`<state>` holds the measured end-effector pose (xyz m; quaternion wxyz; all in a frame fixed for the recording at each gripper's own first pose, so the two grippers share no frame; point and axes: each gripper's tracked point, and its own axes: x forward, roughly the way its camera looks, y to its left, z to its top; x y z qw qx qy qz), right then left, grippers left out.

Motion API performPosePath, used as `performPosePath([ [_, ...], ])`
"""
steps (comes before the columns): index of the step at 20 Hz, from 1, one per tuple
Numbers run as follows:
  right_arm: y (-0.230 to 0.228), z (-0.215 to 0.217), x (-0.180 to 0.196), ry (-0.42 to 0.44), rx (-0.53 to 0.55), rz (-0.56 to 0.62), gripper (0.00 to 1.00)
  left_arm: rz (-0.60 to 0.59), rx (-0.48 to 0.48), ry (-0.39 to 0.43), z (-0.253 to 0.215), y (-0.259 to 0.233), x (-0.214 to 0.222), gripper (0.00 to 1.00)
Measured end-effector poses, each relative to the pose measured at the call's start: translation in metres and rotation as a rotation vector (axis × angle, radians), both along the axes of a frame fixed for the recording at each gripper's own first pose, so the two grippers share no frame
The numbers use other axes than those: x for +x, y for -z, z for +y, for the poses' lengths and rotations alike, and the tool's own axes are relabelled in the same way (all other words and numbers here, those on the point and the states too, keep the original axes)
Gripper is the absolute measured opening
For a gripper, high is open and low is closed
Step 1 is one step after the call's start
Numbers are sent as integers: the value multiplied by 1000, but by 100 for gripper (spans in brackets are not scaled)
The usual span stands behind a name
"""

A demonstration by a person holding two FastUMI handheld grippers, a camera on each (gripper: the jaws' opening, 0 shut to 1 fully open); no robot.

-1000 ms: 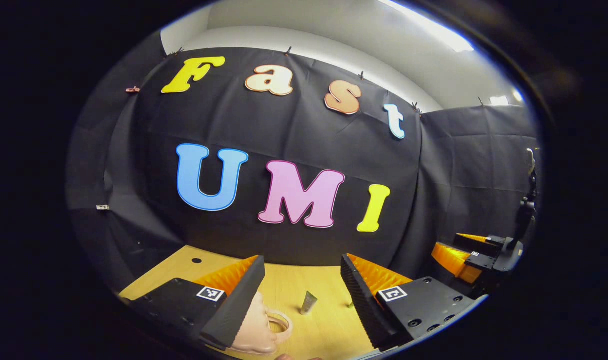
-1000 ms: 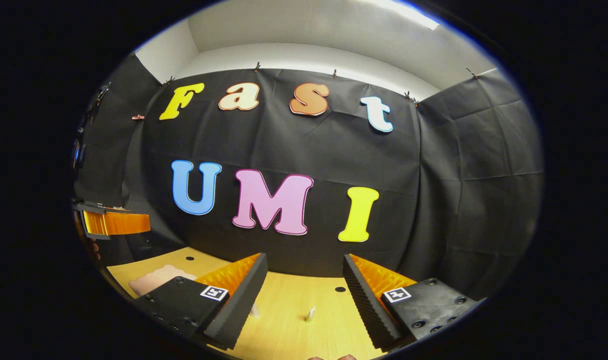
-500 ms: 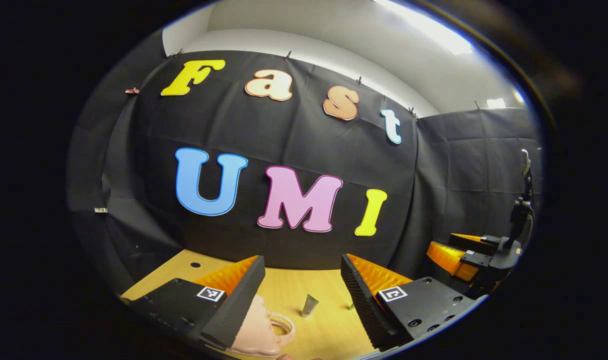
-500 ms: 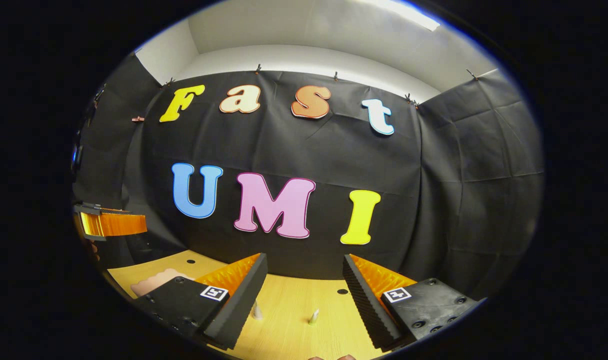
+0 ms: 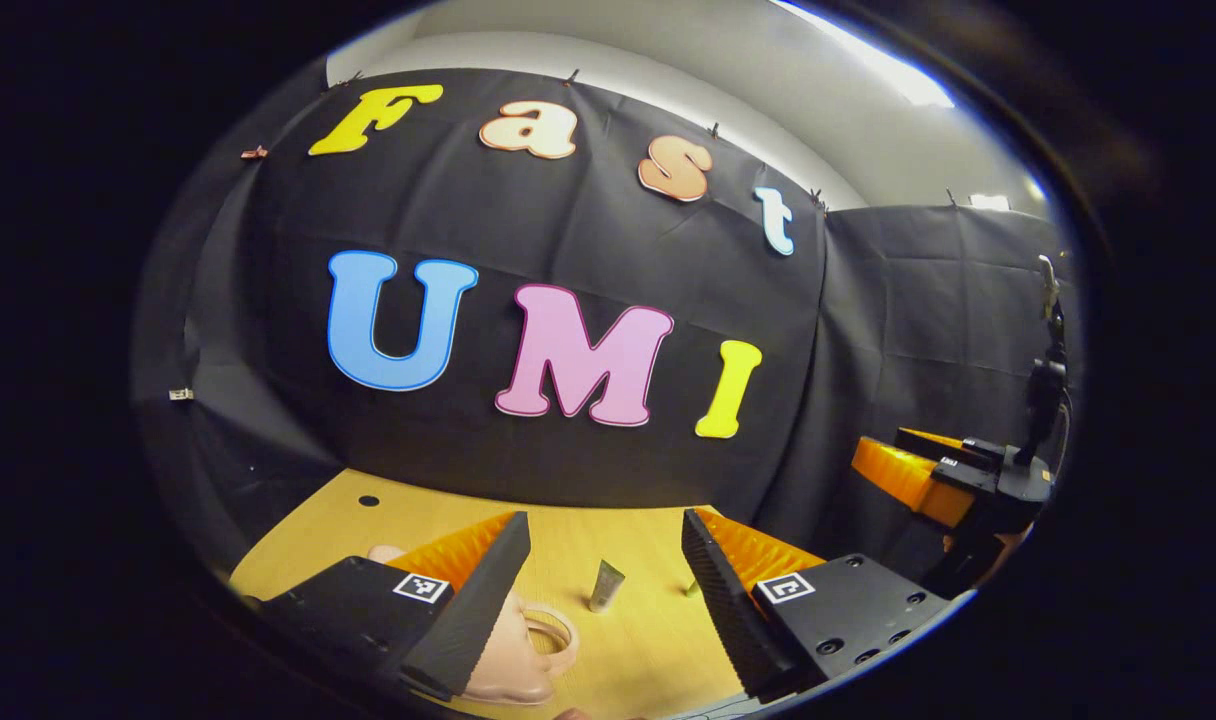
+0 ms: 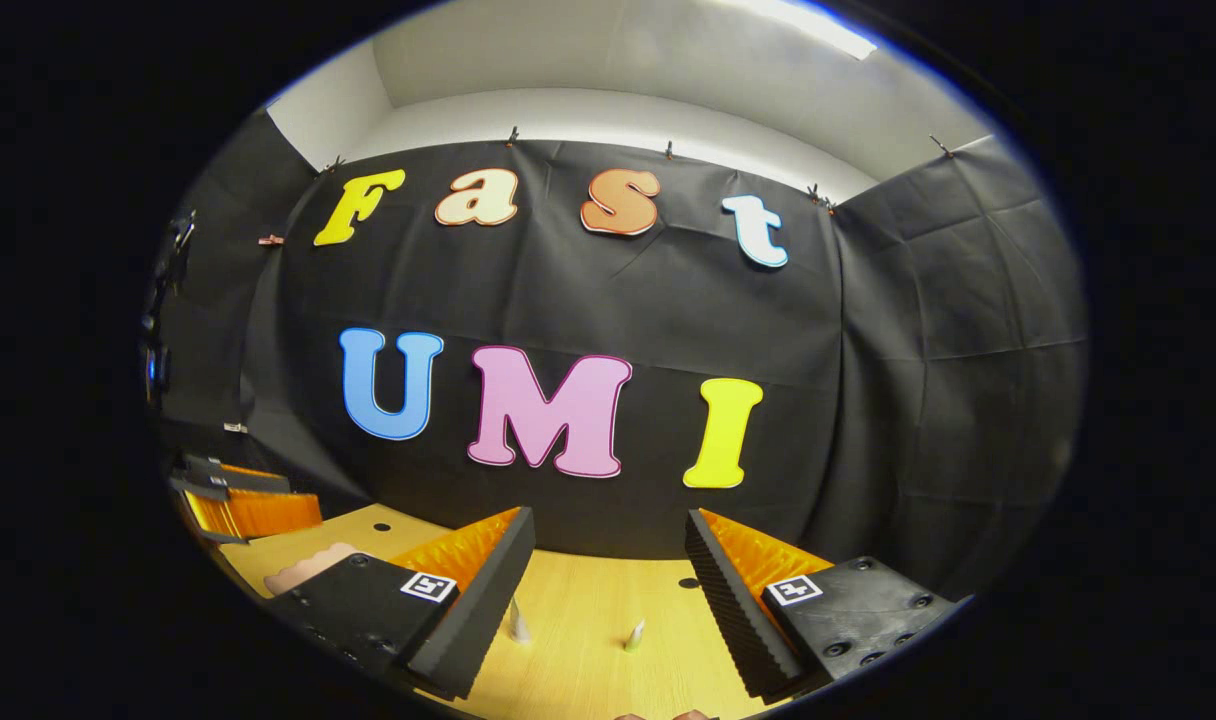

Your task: First open the suitcase, pack the skin care products into it, and then close the suitcase.

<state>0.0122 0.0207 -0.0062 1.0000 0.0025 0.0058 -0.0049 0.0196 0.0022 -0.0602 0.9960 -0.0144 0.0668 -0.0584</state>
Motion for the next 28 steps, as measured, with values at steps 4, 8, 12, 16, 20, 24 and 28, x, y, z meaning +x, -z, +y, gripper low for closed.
performPosePath([
  [4,0,-12,11,-26,-21,-20,96,181,-36,5,-5,65,32,96],
  [8,21,-40,28,-46,-17,-3,96,379,-54,-43,-12,129,68,96],
  [12,52,-73,48,-64,-10,47,96,588,-40,-160,-9,196,96,96],
  [16,79,-108,61,-67,-5,85,96,785,1,-289,9,262,113,97],
  [20,110,-137,78,-86,-96,119,96,902,19,-407,27,306,127,97],
  [24,126,-146,92,-134,-94,136,96,961,-7,-455,36,336,133,92],
  [28,140,-153,105,-136,-65,159,96,1013,46,-420,45,339,133,41],
])
